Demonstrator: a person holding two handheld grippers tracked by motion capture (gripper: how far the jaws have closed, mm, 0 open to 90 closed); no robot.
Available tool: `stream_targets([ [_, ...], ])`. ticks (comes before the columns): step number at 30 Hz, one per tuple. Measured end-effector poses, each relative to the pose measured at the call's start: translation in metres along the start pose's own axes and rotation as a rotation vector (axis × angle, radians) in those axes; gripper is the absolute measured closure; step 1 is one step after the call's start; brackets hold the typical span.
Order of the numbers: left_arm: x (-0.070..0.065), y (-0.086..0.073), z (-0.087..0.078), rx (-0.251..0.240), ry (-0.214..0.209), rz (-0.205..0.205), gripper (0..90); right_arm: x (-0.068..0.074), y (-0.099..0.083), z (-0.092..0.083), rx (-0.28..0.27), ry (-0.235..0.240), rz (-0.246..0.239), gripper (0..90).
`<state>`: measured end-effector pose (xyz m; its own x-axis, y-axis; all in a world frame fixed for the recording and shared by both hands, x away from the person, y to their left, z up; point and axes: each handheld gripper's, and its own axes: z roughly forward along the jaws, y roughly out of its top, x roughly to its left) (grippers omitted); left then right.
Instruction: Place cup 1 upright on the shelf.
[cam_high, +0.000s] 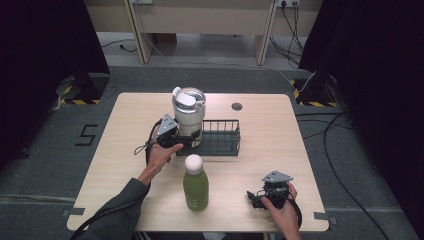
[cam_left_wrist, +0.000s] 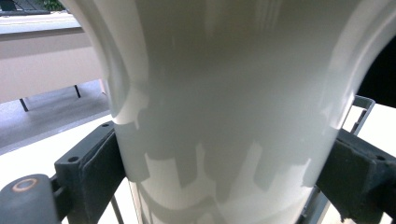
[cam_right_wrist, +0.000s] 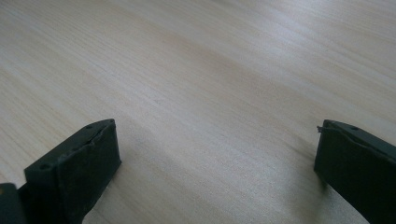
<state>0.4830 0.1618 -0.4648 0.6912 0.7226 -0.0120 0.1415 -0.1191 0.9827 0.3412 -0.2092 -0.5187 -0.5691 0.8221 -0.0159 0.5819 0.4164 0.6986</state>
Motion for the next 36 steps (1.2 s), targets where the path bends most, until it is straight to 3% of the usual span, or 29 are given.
stream_targets([
  [23, 0.0038, -0.0044, -0.0032, -0.001, -0.031, 0.005, 10.0, 0.0004, 0.0000, 0.0000, 0.002, 0.001, 0.005, 0.3],
  [26, 0.0043, -0.0042, -0.0038, 0.001, -0.019, 0.012, 10.1, 0.0005, 0.0000, -0.0001, 0.002, 0.002, 0.006, 0.3],
  [27, 0.0037, -0.0044, -0.0038, 0.001, -0.034, 0.006, 10.1, 0.0005, 0.0000, 0.0000, 0.002, 0.002, 0.006, 0.3],
  [30, 0.0045, -0.0052, -0.0051, -0.001, -0.022, 0.012, 10.4, 0.0005, 0.0000, -0.0001, 0.002, 0.002, 0.006, 0.3],
  [31, 0.0035, -0.0059, -0.0050, -0.001, -0.046, 0.000, 10.4, 0.0005, 0.0000, -0.0001, 0.002, 0.002, 0.006, 0.3],
  [36, 0.0054, -0.0078, -0.0087, 0.000, -0.048, 0.011, 10.7, 0.0005, -0.0001, -0.0001, 0.002, 0.002, 0.006, 0.3],
])
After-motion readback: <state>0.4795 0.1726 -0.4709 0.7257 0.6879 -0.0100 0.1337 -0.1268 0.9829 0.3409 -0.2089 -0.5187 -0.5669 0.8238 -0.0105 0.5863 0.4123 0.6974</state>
